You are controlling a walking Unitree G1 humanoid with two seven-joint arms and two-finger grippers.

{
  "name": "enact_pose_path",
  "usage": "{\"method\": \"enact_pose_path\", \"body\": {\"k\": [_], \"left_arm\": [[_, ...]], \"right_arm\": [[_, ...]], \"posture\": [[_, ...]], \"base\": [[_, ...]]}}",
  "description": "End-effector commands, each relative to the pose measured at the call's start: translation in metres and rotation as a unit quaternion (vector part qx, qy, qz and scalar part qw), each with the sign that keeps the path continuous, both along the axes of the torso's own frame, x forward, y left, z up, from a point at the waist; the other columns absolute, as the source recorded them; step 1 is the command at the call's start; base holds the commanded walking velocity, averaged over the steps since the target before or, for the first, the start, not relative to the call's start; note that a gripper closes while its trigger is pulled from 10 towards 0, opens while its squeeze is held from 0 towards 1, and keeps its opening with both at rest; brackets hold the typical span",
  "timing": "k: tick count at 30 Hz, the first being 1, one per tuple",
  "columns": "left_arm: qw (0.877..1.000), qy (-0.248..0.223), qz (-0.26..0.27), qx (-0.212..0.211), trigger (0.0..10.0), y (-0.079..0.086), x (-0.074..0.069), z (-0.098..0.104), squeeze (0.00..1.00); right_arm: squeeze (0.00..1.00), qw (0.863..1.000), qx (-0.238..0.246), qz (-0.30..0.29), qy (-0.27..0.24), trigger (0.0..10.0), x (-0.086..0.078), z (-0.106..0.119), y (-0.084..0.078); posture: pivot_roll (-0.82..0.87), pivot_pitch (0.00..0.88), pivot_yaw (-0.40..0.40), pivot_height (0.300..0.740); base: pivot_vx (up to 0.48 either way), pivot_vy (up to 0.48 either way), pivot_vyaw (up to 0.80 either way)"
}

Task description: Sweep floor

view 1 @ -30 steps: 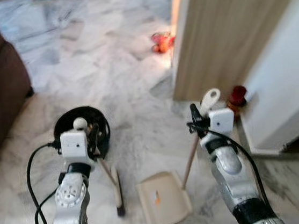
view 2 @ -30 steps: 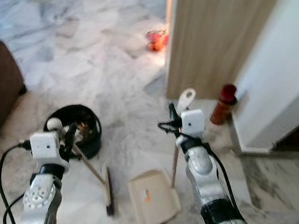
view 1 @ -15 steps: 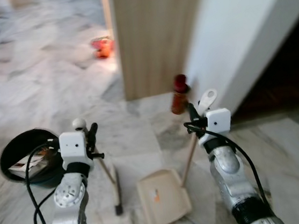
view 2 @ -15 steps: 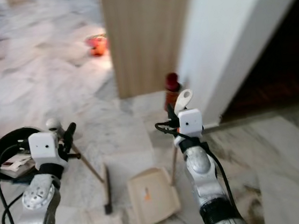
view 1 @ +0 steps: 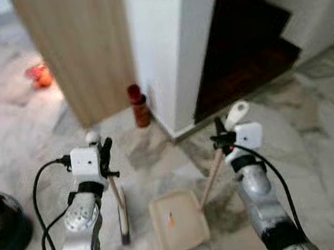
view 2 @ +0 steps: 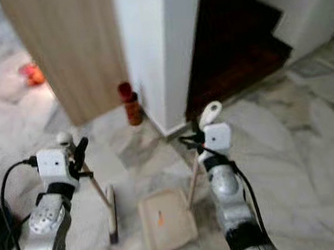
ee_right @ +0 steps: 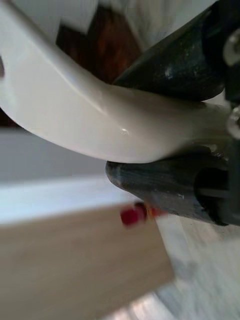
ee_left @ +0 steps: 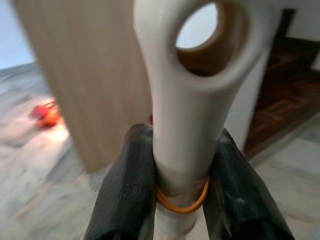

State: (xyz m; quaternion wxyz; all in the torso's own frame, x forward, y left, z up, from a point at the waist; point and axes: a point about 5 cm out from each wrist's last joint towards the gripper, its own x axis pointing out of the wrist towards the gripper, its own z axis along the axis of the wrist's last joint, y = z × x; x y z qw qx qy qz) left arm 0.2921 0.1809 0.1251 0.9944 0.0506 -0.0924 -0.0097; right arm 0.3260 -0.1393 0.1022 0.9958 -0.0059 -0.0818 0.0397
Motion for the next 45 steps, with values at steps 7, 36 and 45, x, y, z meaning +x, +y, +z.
{"method": "enact_pose_path", "body": {"k": [7, 36, 45], "left_arm": [[1.000, -0.015, -0.003, 0.006, 10.0, 0.0001, -0.0004, 0.0057, 0.00], [1.000, -0.019, -0.002, 0.006, 10.0, 0.0006, 0.0001, 0.0068, 0.00], [1.000, -0.020, -0.003, 0.007, 10.0, 0.0007, 0.0004, 0.0069, 0.00]], "right_arm": [[0.00, 1.000, -0.005, 0.002, -0.013, 10.0, 0.0021, 0.0064, 0.0021], [0.00, 1.000, -0.005, -0.005, -0.014, 10.0, 0.0026, 0.0067, 0.0003], [0.00, 1.000, -0.004, -0.007, -0.014, 10.0, 0.0031, 0.0067, -0.0004]], "posture": [[0.12, 0.172, -0.015, 0.740], [0.12, 0.175, -0.016, 0.740], [0.12, 0.170, -0.016, 0.740]], "base": [[0.000, 0.000, -0.80], [0.000, -0.056, -0.80], [0.000, 0.000, -0.80]]}}
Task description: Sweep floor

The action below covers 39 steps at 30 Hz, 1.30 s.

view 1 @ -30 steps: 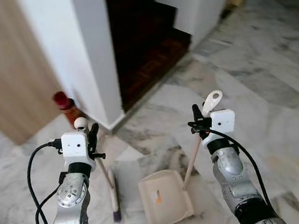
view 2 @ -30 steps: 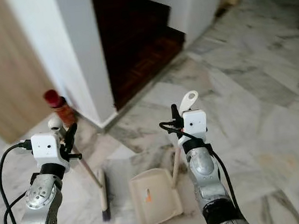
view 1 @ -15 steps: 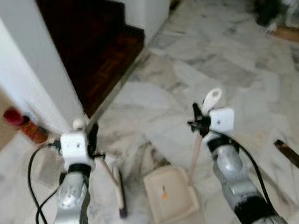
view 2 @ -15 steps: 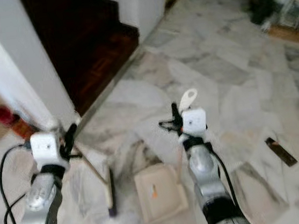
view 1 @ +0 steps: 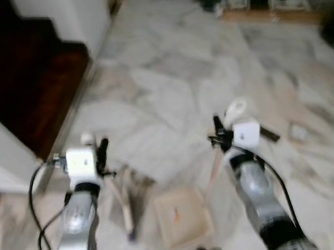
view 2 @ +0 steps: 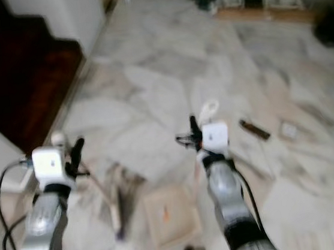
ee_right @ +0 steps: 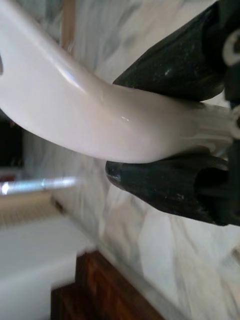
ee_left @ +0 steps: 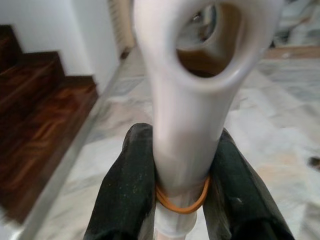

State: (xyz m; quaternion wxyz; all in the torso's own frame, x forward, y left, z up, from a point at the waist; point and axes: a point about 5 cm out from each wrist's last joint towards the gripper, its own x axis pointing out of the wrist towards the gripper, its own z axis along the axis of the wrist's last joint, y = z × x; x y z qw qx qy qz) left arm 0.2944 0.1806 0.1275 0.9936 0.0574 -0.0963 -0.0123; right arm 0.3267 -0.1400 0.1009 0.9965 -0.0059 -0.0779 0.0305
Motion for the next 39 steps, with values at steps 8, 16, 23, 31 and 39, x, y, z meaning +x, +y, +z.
{"method": "enact_pose_path", "body": {"k": [8, 16, 23, 31, 39], "left_arm": [[1.000, -0.015, -0.007, -0.010, 10.0, -0.0006, -0.0014, 0.0043, 0.00], [1.000, -0.013, -0.011, -0.015, 10.0, -0.0016, -0.0014, 0.0036, 0.00], [1.000, -0.003, -0.018, -0.025, 10.0, -0.0019, -0.0021, 0.0013, 0.00], [1.000, -0.002, -0.017, -0.024, 10.0, -0.0013, -0.0027, 0.0015, 0.00], [1.000, -0.001, -0.015, -0.026, 10.0, -0.0005, -0.0029, 0.0012, 0.00]], "right_arm": [[0.00, 1.000, -0.007, 0.002, -0.018, 10.0, 0.0030, 0.0082, 0.0003], [0.00, 1.000, -0.007, 0.003, -0.018, 10.0, 0.0028, 0.0076, 0.0009], [0.00, 1.000, -0.008, 0.000, -0.024, 10.0, 0.0019, 0.0080, 0.0012], [0.00, 1.000, -0.003, 0.002, -0.026, 10.0, 0.0011, 0.0083, 0.0017], [0.00, 1.000, -0.006, 0.001, -0.024, 10.0, 0.0007, 0.0074, 0.0012]], "posture": [[0.12, 0.158, -0.017, 0.740], [0.12, 0.145, -0.016, 0.740], [0.12, 0.135, -0.015, 0.740], [0.12, 0.147, -0.015, 0.740], [0.12, 0.154, -0.016, 0.740]], "base": [[0.000, 0.000, -0.80], [0.000, 0.000, -0.80], [0.035, 0.000, -0.06], [0.367, 0.000, 0.00], [0.440, 0.000, 0.00]]}}
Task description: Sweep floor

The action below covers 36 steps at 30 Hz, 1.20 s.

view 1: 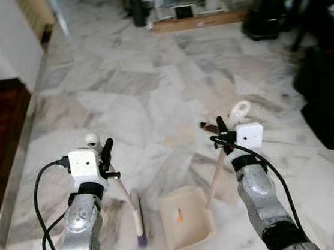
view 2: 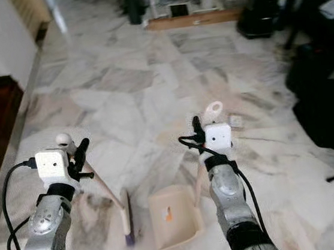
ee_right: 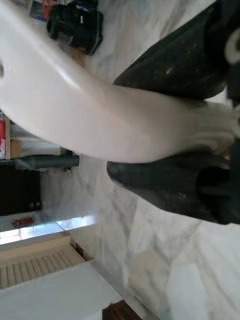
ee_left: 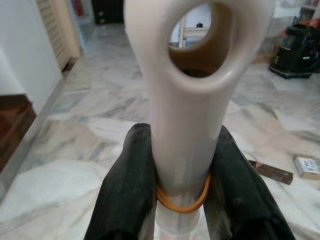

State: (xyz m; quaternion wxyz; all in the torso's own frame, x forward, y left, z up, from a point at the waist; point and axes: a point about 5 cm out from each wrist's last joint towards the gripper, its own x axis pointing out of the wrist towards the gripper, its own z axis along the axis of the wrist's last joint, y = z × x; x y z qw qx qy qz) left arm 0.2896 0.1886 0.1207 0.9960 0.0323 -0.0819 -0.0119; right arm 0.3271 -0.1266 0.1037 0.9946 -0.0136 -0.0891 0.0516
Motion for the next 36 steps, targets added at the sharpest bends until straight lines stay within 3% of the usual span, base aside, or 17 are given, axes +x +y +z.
{"method": "enact_pose_path", "body": {"k": [1, 9, 13, 36], "left_arm": [[1.000, -0.017, -0.013, -0.001, 10.0, -0.0083, 0.0020, 0.0082, 0.00], [1.000, -0.017, -0.012, 0.000, 10.0, -0.0079, 0.0028, 0.0090, 0.00], [1.000, -0.017, -0.011, 0.000, 10.0, -0.0075, 0.0029, 0.0092, 0.00], [1.000, -0.017, -0.010, -0.001, 10.0, -0.0075, 0.0032, 0.0097, 0.00]], "right_arm": [[0.00, 1.000, 0.006, -0.019, -0.012, 10.0, 0.0006, 0.0044, -0.0119], [0.00, 1.000, 0.013, -0.019, -0.006, 10.0, 0.0021, 0.0044, -0.0110], [0.00, 1.000, 0.012, -0.018, -0.007, 10.0, 0.0022, 0.0045, -0.0109], [0.00, 1.000, 0.008, -0.017, -0.013, 10.0, 0.0025, 0.0060, -0.0112]], "posture": [[0.12, 0.160, -0.017, 0.740], [0.12, 0.165, -0.017, 0.740], [0.12, 0.166, -0.017, 0.740], [0.12, 0.170, -0.020, 0.740]], "base": [[0.480, 0.000, 0.00], [0.480, 0.000, 0.00], [0.480, 0.000, -0.68], [0.480, 0.000, 0.00]]}}
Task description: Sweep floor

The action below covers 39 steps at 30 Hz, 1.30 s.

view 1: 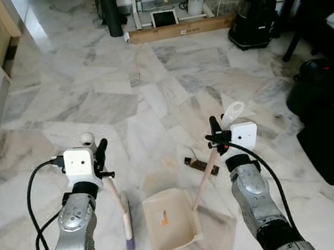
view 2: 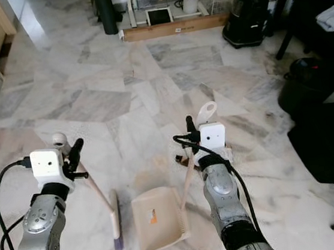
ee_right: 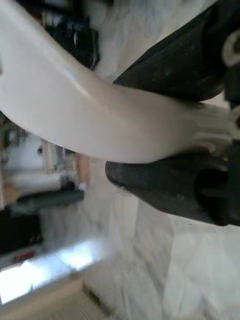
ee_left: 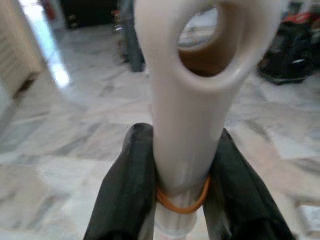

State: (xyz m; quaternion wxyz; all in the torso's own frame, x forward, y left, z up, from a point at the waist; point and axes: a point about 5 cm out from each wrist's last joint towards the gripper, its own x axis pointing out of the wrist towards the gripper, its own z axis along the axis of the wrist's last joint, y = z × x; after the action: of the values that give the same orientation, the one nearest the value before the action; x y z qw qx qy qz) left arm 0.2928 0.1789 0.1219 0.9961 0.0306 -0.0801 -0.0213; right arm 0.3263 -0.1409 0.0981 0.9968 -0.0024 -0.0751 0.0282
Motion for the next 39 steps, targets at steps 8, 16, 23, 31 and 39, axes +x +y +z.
{"method": "enact_pose_path", "body": {"k": [8, 16, 23, 31, 39], "left_arm": [[1.000, -0.020, 0.001, 0.002, 10.0, 0.002, 0.000, 0.008, 0.00], [1.000, -0.022, 0.005, 0.003, 10.0, 0.004, 0.001, 0.009, 0.00], [0.999, -0.030, 0.019, 0.006, 10.0, 0.007, 0.001, 0.011, 0.00], [0.999, -0.035, 0.026, 0.004, 10.0, 0.009, 0.000, 0.013, 0.00], [0.999, -0.036, 0.028, 0.003, 10.0, 0.009, 0.001, 0.013, 0.00]], "right_arm": [[0.00, 1.000, -0.004, 0.005, -0.028, 10.0, 0.003, 0.012, 0.003], [0.00, 0.998, 0.009, -0.031, -0.055, 10.0, 0.006, 0.024, -0.006], [0.00, 0.998, 0.003, -0.033, -0.060, 10.0, 0.005, 0.025, -0.005], [0.00, 0.996, 0.003, -0.042, -0.072, 10.0, 0.004, 0.029, -0.007], [0.00, 0.996, 0.001, -0.064, -0.063, 10.0, 0.004, 0.028, -0.014]], "posture": [[0.12, 0.162, -0.018, 0.740], [0.12, 0.152, -0.016, 0.740], [0.12, 0.157, -0.014, 0.740], [0.12, 0.164, -0.014, 0.740], [0.11, 0.169, -0.013, 0.740]], "base": [[0.476, 0.000, 0.00], [0.444, 0.000, -0.07], [0.354, 0.000, -0.69], [0.000, 0.000, 0.00], [0.000, 0.000, -0.10]]}}
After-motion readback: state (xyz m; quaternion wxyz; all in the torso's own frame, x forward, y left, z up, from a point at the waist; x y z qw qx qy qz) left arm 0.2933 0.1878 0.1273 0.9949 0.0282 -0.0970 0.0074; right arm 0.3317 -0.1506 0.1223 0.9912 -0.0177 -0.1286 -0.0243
